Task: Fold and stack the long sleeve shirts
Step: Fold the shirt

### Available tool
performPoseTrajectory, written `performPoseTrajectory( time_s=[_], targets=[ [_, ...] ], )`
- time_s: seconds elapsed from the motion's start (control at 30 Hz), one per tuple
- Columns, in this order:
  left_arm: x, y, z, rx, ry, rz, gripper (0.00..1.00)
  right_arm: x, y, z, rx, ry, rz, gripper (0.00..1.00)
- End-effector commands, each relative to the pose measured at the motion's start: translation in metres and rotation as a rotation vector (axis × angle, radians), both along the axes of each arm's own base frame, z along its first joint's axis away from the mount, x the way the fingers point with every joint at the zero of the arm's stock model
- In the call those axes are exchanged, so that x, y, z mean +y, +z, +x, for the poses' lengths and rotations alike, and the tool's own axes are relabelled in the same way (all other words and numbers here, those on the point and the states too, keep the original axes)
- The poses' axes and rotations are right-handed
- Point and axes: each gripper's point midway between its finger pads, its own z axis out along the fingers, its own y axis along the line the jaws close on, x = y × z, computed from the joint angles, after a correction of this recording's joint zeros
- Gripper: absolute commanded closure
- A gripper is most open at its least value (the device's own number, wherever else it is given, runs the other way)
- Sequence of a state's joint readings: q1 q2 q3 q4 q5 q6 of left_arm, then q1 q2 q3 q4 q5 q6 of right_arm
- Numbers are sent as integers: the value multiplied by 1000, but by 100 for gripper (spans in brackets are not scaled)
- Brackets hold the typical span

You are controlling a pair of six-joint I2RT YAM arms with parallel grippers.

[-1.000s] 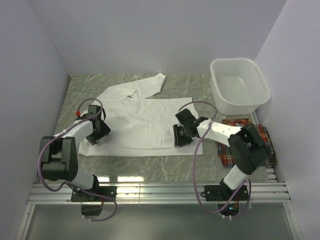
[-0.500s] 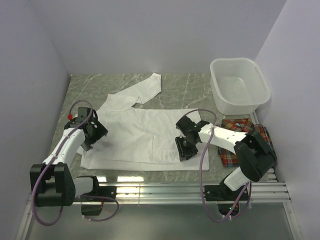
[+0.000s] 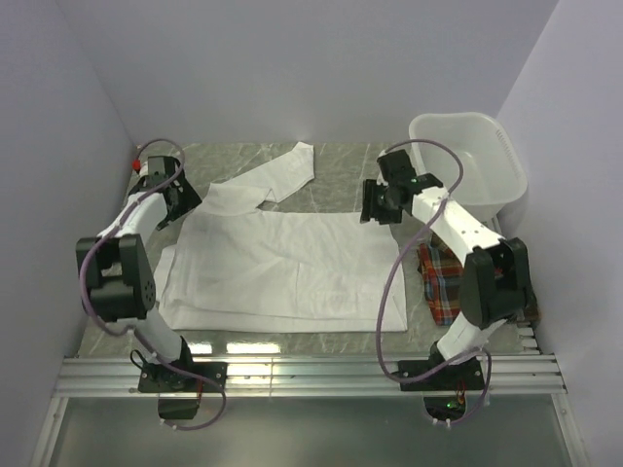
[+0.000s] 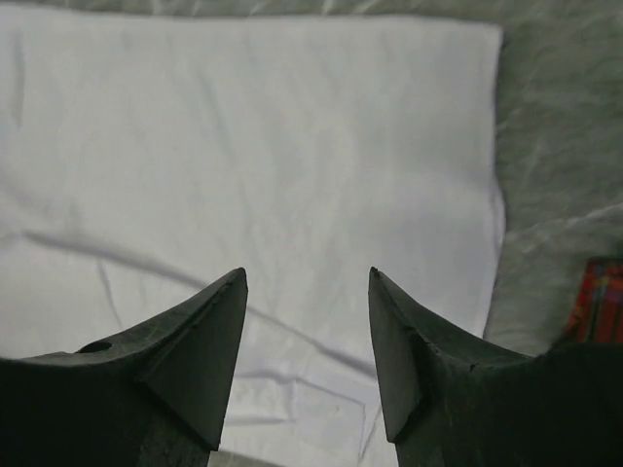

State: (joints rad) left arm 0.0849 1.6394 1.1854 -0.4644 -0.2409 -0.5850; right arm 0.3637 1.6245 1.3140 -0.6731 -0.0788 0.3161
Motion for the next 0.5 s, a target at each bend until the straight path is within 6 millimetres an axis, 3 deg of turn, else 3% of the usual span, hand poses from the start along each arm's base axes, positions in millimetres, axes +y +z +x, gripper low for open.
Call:
performPoseTrajectory(
  time_s=[0.0, 0.03, 0.23, 0.47],
  targets=[
    [7, -2, 40, -44, -91, 44, 10, -27, -6, 40, -37, -92, -46, 39],
    [3, 0, 52, -77, -124, 31, 11, -29, -5, 51, -59, -102, -29, 39],
    [-9, -40, 62, -17, -229, -10, 14, -40, -25, 84, -48, -91, -28, 44],
    [-17, -61, 66, 7, -273, -43, 18, -40, -50, 92, -17, -41, -54, 44]
  ],
)
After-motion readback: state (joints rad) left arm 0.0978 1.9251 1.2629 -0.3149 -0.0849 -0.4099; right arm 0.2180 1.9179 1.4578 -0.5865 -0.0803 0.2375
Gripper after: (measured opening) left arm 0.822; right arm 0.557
